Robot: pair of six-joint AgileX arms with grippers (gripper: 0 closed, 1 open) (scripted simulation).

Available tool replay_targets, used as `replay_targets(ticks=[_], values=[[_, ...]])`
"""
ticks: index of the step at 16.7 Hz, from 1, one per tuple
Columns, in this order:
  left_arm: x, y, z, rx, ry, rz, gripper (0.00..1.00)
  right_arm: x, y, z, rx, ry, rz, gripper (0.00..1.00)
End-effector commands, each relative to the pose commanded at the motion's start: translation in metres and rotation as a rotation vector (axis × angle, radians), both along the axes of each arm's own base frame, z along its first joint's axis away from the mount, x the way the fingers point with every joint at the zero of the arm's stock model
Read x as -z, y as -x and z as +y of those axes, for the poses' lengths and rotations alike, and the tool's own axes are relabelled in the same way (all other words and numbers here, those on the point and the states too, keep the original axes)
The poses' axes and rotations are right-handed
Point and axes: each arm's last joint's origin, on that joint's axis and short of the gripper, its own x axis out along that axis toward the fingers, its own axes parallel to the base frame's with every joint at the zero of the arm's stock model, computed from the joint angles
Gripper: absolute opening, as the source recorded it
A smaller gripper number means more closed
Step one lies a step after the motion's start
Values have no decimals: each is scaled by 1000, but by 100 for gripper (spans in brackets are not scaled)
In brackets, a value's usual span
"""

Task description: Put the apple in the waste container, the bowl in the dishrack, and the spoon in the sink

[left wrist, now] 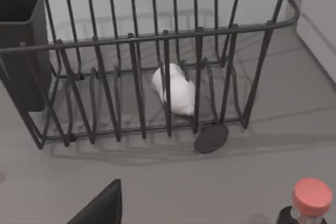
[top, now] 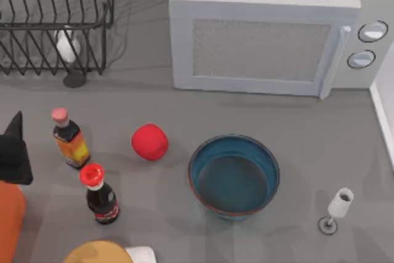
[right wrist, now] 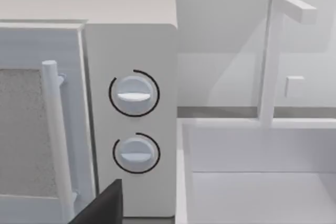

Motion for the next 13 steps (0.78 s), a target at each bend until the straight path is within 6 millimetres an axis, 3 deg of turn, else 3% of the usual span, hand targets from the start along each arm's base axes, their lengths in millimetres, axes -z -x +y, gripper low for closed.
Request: replay_targets(ticks=[3, 7, 10, 13], values=[[-30, -30, -14, 85, -61, 207, 100, 0, 0, 0, 0, 0, 0, 100], [-50, -92, -48, 219, -174, 511, 100, 0, 0, 0, 0, 0, 0, 100], [-44, -142, -84, 320, -273, 729, 100, 0, 0, 0, 0, 0, 0, 100], [-21, -184, -124, 408, -370, 921, 100, 0, 0, 0, 0, 0, 0, 100]])
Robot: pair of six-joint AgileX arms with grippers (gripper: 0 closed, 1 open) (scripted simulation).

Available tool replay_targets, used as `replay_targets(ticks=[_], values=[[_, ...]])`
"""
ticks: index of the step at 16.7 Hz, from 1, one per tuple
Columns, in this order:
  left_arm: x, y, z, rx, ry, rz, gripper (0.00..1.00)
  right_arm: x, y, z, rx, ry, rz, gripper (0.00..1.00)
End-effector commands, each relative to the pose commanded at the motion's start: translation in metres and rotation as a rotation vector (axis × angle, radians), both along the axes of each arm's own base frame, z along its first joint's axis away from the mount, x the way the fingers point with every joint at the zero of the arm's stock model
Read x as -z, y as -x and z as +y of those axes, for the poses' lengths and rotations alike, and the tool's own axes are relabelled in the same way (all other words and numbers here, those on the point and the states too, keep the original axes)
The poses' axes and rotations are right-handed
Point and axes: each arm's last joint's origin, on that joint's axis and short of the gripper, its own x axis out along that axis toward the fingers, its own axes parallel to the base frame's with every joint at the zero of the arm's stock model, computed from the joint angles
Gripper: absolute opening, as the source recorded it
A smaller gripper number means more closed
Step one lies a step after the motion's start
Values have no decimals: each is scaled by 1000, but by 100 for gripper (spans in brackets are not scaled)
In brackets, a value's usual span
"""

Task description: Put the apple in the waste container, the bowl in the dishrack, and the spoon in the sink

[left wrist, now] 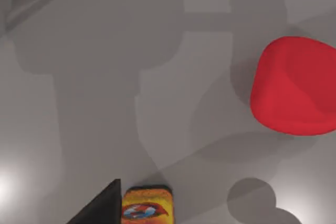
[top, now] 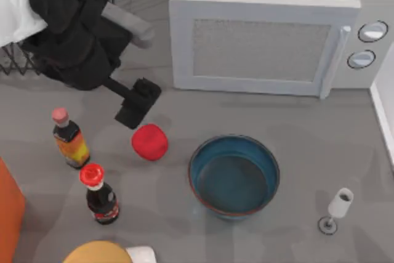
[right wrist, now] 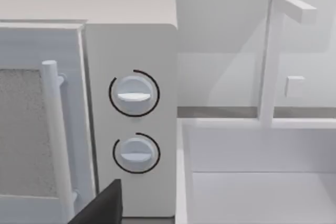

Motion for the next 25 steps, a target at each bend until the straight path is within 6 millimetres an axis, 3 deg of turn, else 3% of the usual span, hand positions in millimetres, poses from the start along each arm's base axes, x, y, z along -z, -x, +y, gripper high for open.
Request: replay_targets(ticks=[3, 7, 14, 22, 25], values=[[32, -27, -34, 78, -80, 150, 100, 0, 0, 0, 0, 0, 0, 100], [59, -41, -59, 137, -141, 257, 100, 0, 0, 0, 0, 0, 0, 100], [63, -43, -60, 141, -147, 268, 100, 0, 0, 0, 0, 0, 0, 100], [126, -44, -63, 144, -147, 267, 100, 0, 0, 0, 0, 0, 0, 100], [132, -43, -62, 144, -148, 269, 100, 0, 0, 0, 0, 0, 0, 100]])
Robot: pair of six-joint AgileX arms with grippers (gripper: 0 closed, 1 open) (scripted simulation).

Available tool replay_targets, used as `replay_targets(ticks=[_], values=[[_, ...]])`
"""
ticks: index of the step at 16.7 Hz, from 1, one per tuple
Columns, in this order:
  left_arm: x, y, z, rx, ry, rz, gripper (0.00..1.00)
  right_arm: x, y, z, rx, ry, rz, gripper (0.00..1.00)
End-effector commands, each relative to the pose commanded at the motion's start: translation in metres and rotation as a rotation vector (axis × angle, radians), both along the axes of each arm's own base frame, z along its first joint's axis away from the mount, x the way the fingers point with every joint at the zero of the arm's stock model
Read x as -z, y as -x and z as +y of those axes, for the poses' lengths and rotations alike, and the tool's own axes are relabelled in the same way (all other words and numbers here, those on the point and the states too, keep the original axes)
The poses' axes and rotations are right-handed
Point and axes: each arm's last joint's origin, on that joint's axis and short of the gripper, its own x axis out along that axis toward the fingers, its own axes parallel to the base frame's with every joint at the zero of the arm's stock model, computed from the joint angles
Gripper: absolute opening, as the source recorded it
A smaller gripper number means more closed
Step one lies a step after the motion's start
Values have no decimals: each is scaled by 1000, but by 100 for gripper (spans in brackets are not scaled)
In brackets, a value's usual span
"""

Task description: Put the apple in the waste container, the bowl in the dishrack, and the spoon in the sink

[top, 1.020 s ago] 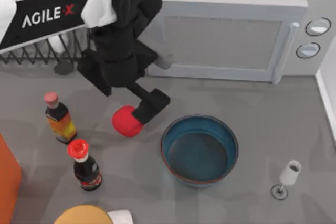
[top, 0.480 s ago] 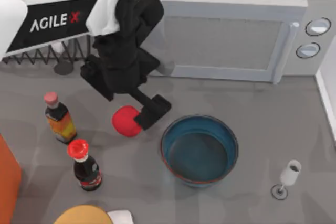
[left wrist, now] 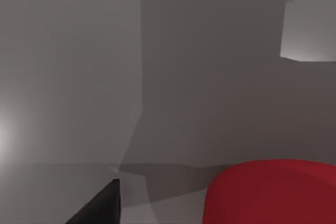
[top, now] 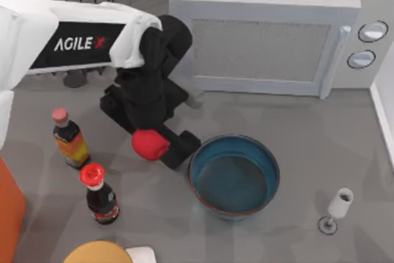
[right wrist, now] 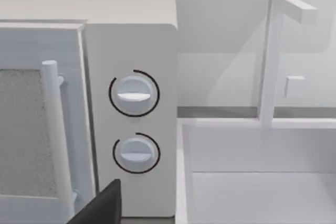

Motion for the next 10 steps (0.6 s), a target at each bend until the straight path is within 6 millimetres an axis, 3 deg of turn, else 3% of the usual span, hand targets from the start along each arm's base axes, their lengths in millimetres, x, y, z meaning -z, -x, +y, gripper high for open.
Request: replay_targets(ticks=[2, 10], values=[[0, 0, 0, 0, 0, 0, 100, 0, 0, 0, 0, 0, 0, 100], [0, 0, 0, 0, 0, 0, 40, 0, 0, 0, 0, 0, 0, 100]])
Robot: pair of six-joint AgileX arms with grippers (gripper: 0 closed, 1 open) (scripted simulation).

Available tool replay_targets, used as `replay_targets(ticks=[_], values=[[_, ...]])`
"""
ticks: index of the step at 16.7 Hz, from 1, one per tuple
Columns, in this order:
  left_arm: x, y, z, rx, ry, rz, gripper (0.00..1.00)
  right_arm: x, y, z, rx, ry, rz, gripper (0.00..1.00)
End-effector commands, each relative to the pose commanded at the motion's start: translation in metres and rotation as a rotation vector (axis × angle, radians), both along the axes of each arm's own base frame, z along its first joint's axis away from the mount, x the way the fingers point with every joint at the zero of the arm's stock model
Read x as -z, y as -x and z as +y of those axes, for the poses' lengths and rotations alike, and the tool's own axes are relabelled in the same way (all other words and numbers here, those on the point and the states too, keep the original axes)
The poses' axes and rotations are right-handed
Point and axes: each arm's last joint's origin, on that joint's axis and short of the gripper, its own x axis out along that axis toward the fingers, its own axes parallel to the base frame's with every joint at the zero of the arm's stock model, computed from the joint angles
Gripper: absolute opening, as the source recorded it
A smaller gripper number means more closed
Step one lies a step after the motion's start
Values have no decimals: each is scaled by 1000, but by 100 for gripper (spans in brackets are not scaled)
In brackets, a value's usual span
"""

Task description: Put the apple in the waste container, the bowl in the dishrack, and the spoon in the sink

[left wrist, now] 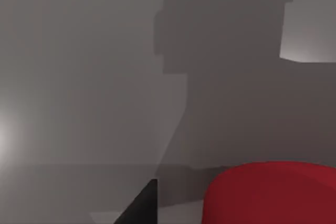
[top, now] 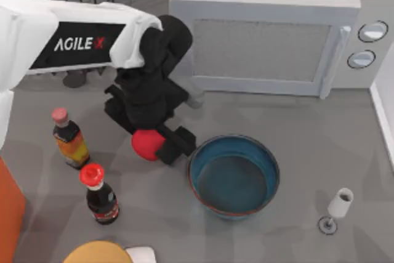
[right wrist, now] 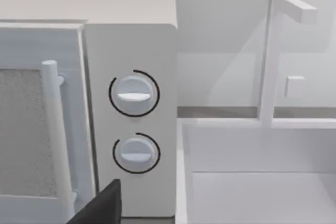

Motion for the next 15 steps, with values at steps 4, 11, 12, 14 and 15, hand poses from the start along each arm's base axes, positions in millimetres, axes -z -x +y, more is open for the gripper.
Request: replay_targets(ticks=[4, 11, 12, 14, 15], values=[[0, 0, 0, 0, 0, 0, 10, 0, 0, 0, 0, 0, 0, 100], [0, 0, 0, 0, 0, 0, 0, 0, 0, 0, 0, 0, 0, 100], [0, 0, 0, 0, 0, 0, 0, 0, 0, 0, 0, 0, 0, 100], [-8, 0, 0, -2, 9, -12, 0, 0, 0, 0, 0, 0, 0, 100], [-8, 0, 0, 0, 9, -12, 0, 0, 0, 0, 0, 0, 0, 100]])
